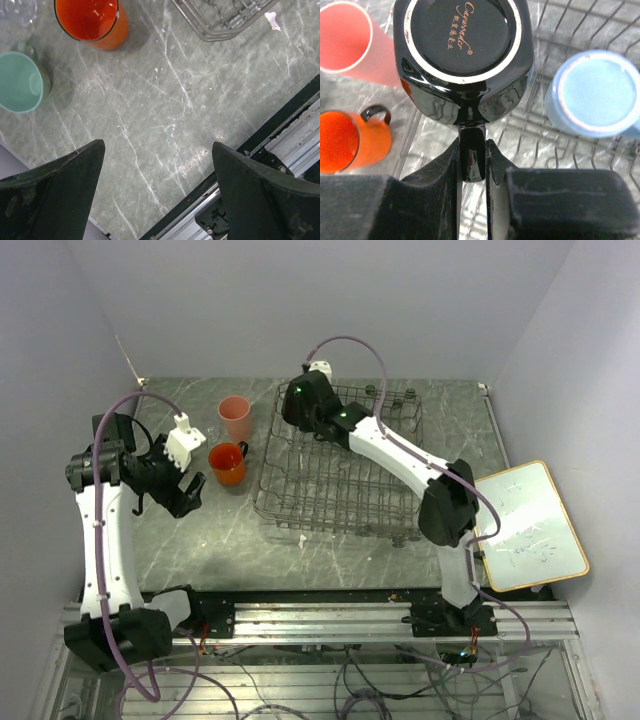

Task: Unload the cups from the dish rack

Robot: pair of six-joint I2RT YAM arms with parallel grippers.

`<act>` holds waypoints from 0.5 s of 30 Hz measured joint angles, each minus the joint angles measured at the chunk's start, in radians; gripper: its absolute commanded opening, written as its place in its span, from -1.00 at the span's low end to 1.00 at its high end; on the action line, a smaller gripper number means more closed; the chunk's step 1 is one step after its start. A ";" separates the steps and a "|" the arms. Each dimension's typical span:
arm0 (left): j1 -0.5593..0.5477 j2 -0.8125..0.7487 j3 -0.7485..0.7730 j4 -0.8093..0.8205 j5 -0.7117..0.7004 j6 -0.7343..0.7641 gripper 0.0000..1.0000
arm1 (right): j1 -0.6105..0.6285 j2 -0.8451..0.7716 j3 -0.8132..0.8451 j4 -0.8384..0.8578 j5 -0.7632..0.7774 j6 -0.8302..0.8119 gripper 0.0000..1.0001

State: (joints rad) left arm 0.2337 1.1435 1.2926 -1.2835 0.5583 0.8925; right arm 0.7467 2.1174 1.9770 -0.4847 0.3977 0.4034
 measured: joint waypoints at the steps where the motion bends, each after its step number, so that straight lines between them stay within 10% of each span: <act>1: 0.000 -0.018 -0.003 -0.005 0.013 0.013 0.99 | 0.000 -0.039 -0.043 0.008 -0.025 0.018 -1.00; 15: 0.000 -0.179 -0.060 0.025 0.222 0.121 0.99 | 0.047 -0.553 -0.637 0.201 -0.517 0.354 -1.00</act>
State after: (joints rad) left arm 0.2337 0.9646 1.2327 -1.2587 0.7803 1.0130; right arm 0.7933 1.5646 1.3399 -0.2836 -0.1188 0.7574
